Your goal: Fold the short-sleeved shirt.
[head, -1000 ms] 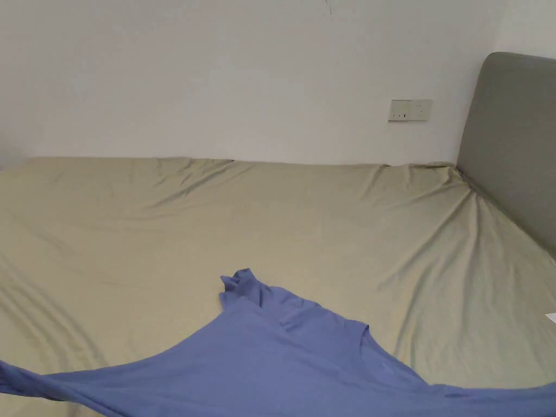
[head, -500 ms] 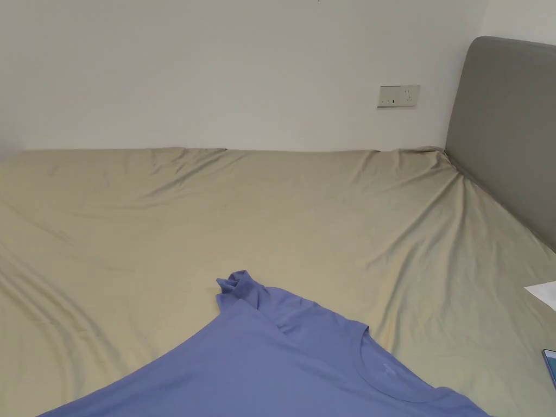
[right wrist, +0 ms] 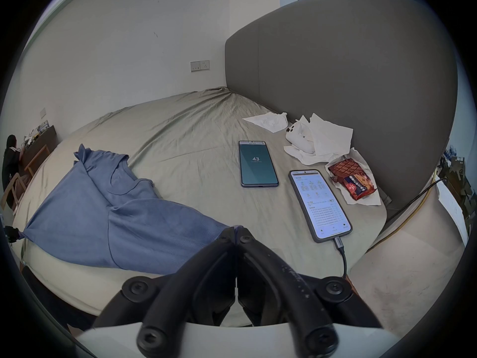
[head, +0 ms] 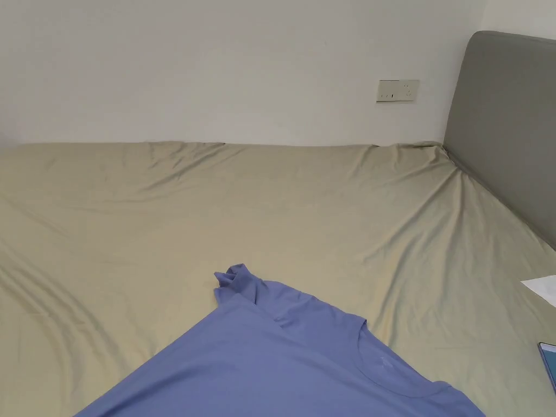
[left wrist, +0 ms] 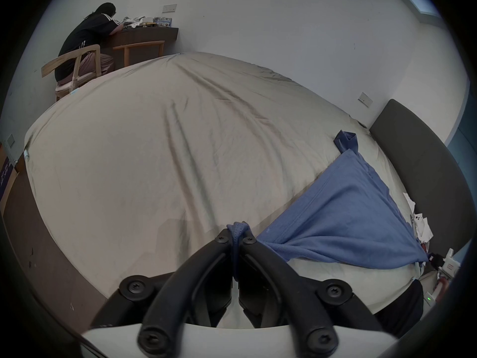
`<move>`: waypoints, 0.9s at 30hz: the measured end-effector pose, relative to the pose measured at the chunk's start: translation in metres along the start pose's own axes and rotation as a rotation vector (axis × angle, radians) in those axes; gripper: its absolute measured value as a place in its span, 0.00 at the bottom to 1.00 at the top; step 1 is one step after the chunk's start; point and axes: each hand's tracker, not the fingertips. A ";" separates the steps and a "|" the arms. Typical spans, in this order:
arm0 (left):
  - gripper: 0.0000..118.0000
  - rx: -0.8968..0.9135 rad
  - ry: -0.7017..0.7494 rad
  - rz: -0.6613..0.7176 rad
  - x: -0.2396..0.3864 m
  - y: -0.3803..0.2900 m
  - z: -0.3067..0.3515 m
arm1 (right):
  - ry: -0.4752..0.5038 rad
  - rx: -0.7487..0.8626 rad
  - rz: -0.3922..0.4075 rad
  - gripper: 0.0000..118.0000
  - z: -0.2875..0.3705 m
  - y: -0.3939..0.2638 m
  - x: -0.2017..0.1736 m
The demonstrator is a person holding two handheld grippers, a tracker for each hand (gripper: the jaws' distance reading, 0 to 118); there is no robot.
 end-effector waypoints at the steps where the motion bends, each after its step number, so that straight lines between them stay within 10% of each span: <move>1: 0.02 -0.003 0.001 -0.001 0.000 -0.001 -0.001 | 0.001 -0.003 0.001 0.01 -0.001 0.000 0.000; 7: 0.03 -0.011 -0.001 0.001 -0.003 0.003 -0.006 | -0.009 -0.009 0.022 0.01 -0.013 -0.002 0.009; 11: 0.61 -0.026 0.014 0.043 -0.011 0.002 -0.012 | -0.009 -0.014 0.024 0.01 -0.016 -0.001 0.007; 15: 0.95 -0.037 -0.012 0.175 -0.022 -0.005 -0.013 | -0.010 -0.046 -0.002 0.19 -0.021 0.000 0.013; 18: 0.96 0.015 -0.066 0.215 -0.019 0.001 0.005 | -0.070 -0.070 -0.025 0.67 -0.018 0.007 0.025; 21: 0.96 0.078 -0.100 0.096 0.003 0.020 0.029 | -0.103 0.019 -0.080 0.78 0.001 0.021 0.038; 27: 0.96 0.350 -0.187 -0.232 0.090 0.070 0.094 | -0.047 0.283 0.115 0.85 0.067 0.076 -0.006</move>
